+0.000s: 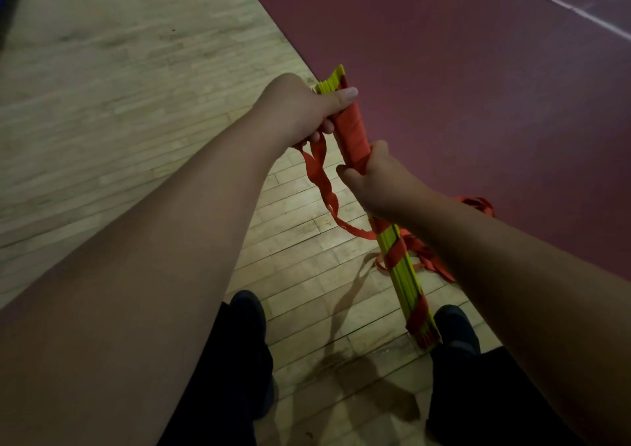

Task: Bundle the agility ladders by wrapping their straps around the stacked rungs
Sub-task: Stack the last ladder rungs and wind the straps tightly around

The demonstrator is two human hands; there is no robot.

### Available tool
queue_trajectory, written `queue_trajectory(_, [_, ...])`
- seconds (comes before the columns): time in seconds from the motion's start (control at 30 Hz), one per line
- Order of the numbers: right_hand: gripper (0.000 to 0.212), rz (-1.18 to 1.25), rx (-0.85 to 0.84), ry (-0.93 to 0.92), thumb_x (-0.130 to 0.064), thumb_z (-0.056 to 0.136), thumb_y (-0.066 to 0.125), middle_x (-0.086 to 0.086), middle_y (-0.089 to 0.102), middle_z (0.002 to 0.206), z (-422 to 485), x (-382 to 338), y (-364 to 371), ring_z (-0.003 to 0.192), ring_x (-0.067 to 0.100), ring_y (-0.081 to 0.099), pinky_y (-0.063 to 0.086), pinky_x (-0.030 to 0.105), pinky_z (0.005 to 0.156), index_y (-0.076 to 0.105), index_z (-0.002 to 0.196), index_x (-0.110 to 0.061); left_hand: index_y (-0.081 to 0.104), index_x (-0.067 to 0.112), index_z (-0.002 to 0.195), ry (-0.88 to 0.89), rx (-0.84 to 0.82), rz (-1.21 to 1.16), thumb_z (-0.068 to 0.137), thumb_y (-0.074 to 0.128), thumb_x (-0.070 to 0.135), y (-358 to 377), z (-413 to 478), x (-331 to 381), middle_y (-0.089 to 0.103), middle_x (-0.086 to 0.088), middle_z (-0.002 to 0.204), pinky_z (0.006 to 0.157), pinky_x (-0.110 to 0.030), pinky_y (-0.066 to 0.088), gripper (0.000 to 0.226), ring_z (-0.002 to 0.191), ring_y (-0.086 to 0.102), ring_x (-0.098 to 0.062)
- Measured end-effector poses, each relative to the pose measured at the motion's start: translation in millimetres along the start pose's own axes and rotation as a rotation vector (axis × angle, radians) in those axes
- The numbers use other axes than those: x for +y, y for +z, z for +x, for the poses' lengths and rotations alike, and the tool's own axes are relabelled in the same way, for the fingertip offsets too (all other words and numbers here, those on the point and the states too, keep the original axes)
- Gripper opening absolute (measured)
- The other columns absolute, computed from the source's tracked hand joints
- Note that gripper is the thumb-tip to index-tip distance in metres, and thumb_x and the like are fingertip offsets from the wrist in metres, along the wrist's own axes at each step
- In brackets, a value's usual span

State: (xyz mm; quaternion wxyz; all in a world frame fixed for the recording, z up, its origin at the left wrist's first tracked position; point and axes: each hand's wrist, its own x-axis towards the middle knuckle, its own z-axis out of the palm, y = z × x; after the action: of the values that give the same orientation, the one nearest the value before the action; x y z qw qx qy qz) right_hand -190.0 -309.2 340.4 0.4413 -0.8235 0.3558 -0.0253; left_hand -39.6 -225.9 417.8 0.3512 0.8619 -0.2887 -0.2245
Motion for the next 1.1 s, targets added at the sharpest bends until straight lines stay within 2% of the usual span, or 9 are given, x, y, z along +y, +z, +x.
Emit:
queue_trajectory(0.13, [0.051,-0.076,-0.014,0.018,-0.054,0.103,0.065,0.009,0.062,0.104,-1,7,5,0.082,0.022,0.066,0.056,0.040,0.069,0.038,0.129,-0.020,0.077,0.014,0.089,-0.014,-0.064,0.130,0.105,0.055,0.067,9,-3,6,0.074,0.013,0.060,0.061,-0.027,0.051,0.059,0.053,0.065,-0.003])
queue_trajectory(0.33, [0.075,-0.226,-0.010,-0.095,-0.058,0.091,0.077,0.002,0.059,0.116,-1,14,4,0.091,0.015,0.061,0.052,0.031,0.072,0.041,0.143,-0.018,0.075,0.014,0.088,-0.076,-0.041,0.185,0.090,0.064,0.081,14,-5,2,0.077,0.006,0.065,0.063,-0.029,0.051,0.068,0.063,0.069,-0.009])
queue_trajectory(0.43, [0.083,-0.227,0.043,-0.141,-0.063,0.082,0.084,0.000,0.061,0.114,0,10,1,0.095,0.019,0.064,0.062,0.042,0.082,0.043,0.140,-0.021,0.074,0.015,0.086,-0.091,0.032,0.113,0.091,0.066,0.075,12,-6,3,0.075,0.004,0.065,0.064,-0.030,0.049,0.061,0.066,0.066,-0.015])
queue_trajectory(0.63, [0.053,0.327,-0.196,-0.076,-0.070,0.084,0.074,-0.002,0.075,0.089,-12,-5,-32,0.082,0.018,0.074,0.064,0.040,0.075,0.068,0.104,-0.021,0.070,0.020,0.082,0.062,-0.026,-0.202,0.090,0.072,0.065,-10,-2,5,0.063,0.000,0.059,0.056,-0.029,0.041,0.046,0.051,0.052,-0.014])
queue_trajectory(0.7, [0.050,0.543,-0.352,-0.025,-0.064,0.092,0.070,0.002,0.074,0.087,-19,-7,-36,0.082,0.022,0.074,0.064,0.037,0.073,0.068,0.107,-0.016,0.065,0.022,0.075,0.134,-0.081,-0.317,0.095,0.070,0.057,-17,-3,5,0.058,-0.001,0.060,0.053,-0.028,0.036,0.040,0.050,0.047,-0.014])
queue_trajectory(0.8, [0.043,0.781,-0.612,0.000,-0.050,0.100,0.061,0.015,0.072,0.103,-23,-7,-33,0.094,0.036,0.075,0.062,0.049,0.082,0.059,0.121,-0.013,0.060,0.022,0.074,0.194,-0.135,-0.406,0.101,0.067,0.050,-24,-3,-1,0.055,0.001,0.061,0.055,-0.029,0.034,0.040,0.049,0.043,-0.012])
queue_trajectory(0.87, [0.041,0.797,-0.681,0.003,-0.046,0.101,0.062,0.013,0.069,0.096,-21,-6,-33,0.082,0.030,0.070,0.059,0.045,0.076,0.057,0.122,-0.011,0.063,0.021,0.078,0.203,-0.166,-0.380,0.101,0.067,0.054,-27,-1,-6,0.056,0.002,0.064,0.056,-0.030,0.037,0.040,0.051,0.043,-0.012])
queue_trajectory(0.97, [0.043,0.697,-0.572,0.011,-0.046,0.097,0.068,0.008,0.062,0.085,-15,-3,-30,0.069,0.023,0.061,0.054,0.040,0.068,0.061,0.123,-0.013,0.070,0.023,0.101,0.218,-0.167,-0.268,0.100,0.068,0.059,-30,4,-13,0.066,0.000,0.073,0.058,-0.031,0.045,0.037,0.055,0.050,-0.010])
queue_trajectory(1.1, [0.043,0.440,-0.329,0.049,-0.048,0.093,0.078,0.009,0.070,0.089,-11,1,-26,0.072,0.022,0.069,0.058,0.037,0.064,0.066,0.118,-0.015,0.056,0.047,0.135,0.225,-0.160,-0.097,0.102,0.064,0.054,-27,8,-21,0.074,-0.009,0.097,0.069,-0.035,0.057,0.035,0.070,0.059,-0.014])
